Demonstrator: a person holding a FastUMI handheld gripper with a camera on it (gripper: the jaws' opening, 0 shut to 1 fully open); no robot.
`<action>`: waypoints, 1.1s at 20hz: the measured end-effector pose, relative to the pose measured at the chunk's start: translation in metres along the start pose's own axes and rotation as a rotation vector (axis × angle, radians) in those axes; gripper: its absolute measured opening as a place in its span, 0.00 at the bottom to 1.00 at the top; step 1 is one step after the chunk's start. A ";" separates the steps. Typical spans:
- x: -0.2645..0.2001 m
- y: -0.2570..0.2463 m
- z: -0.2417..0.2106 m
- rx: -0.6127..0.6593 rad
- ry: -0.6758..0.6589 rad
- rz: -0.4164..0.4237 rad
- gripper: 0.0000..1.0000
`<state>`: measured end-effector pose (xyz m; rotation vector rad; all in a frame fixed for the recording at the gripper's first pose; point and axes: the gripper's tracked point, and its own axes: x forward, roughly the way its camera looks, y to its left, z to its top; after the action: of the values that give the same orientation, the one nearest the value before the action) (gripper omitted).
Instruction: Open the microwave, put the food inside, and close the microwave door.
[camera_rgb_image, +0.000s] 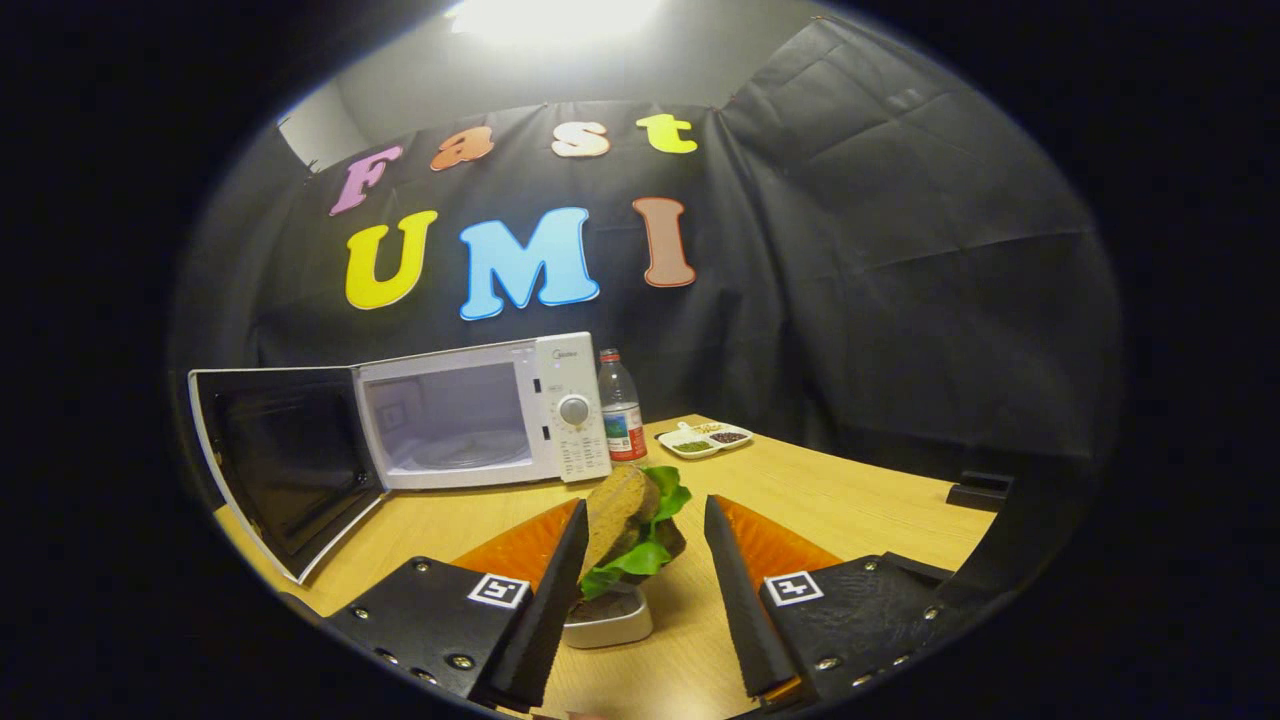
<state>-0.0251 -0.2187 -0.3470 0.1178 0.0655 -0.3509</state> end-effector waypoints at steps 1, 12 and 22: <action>0.005 -0.001 -0.006 0.027 0.015 0.002 0.73; 0.042 0.032 -0.054 0.636 0.294 0.265 0.76; 0.044 0.036 -0.038 0.517 0.239 0.212 0.24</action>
<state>0.0266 -0.1952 -0.3845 0.6741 0.1968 -0.1338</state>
